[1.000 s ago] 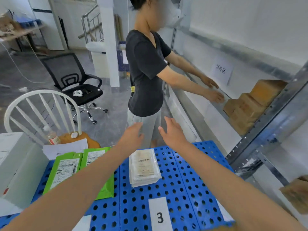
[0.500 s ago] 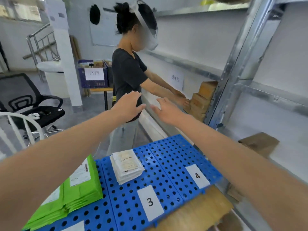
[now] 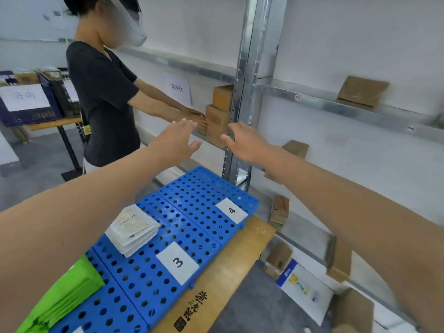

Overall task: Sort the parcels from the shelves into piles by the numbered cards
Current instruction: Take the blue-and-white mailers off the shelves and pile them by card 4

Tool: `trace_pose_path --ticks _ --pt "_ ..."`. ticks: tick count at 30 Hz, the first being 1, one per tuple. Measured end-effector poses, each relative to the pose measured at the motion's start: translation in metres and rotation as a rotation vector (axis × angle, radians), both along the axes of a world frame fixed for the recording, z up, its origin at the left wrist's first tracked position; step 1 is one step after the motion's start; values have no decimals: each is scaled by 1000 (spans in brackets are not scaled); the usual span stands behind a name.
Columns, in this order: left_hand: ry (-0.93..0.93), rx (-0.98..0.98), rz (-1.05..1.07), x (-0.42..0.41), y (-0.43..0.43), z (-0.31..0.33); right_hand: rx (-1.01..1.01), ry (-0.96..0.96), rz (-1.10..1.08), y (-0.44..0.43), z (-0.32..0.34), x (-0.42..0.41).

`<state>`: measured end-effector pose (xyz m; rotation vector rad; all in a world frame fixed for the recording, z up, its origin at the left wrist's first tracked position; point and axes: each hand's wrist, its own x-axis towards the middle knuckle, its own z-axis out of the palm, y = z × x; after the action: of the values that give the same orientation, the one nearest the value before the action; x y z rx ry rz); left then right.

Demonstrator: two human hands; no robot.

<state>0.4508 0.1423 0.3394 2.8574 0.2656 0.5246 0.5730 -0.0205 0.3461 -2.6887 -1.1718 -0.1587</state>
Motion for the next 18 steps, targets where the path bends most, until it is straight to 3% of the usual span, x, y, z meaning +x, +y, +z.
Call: trace_pose_path --ticks 8,13,18 --pt "5 -60 -141 0 -76 -17 -9 0 -141 -96 -3 -16" --pt "31 94 -222 -11 -134 -31 31 -5 -186 -161 -12 -42" --pt "-6 29 -277 -34 -219 -23 43 55 -271 -245 -27 -91"
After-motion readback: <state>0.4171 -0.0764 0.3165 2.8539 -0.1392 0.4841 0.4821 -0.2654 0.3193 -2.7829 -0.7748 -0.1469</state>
